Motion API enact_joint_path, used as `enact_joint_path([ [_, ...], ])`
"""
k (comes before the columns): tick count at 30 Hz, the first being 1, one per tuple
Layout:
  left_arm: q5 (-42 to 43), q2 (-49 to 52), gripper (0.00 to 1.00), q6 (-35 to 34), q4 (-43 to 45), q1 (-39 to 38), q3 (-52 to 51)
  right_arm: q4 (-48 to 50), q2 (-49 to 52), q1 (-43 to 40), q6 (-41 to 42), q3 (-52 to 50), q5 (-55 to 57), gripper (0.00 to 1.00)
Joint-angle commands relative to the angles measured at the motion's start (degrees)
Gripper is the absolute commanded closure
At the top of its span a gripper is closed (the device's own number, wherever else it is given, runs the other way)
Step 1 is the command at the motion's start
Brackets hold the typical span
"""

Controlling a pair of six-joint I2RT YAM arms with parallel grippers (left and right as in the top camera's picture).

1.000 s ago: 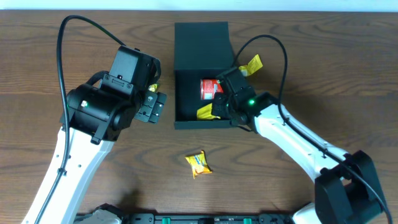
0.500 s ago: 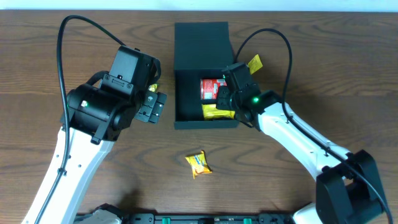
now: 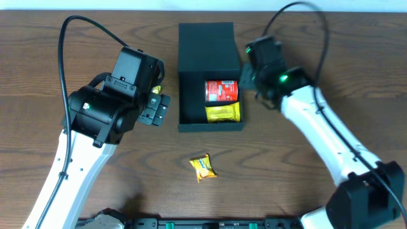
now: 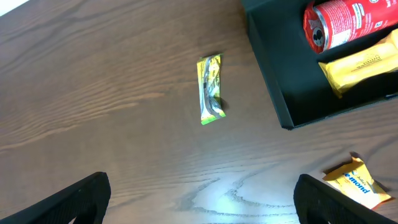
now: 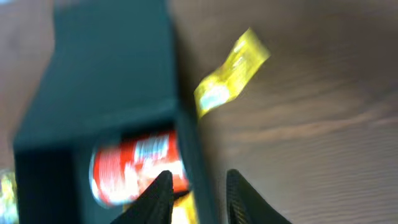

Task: Pack container
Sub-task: 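Release the packet in the box and lift the right gripper out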

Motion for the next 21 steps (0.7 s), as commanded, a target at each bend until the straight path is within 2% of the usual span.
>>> enact_joint_path([
  [1,-0.74,0.35,0.05,0.17,-0.2,0.13,0.46,-1.33,-0.55,-4.02,9.07,2.05,3.67,0.69],
  [4,-0.74,0.35,0.05,0.17,-0.2,0.13,0.46,-1.18,0.48,-8.09,14.88,2.4,0.7,0.71],
  [8,-0.24,0.35,0.05,0.2,-0.13,0.13,0.46,-0.26,4.79,-11.23,16.9,4.2,-4.68,0.7],
  [16,0.37,0.35,0.05,0.2,-0.66,0.13,0.46,-2.34,20.72,-13.42,17.09,19.32,-13.07,0.69],
  [21,0.35,0.35,0.05,0.2,-0.85,0.13,0.46,-5.07,26.43,-14.75,20.39,26.14,-16.63,0.68],
])
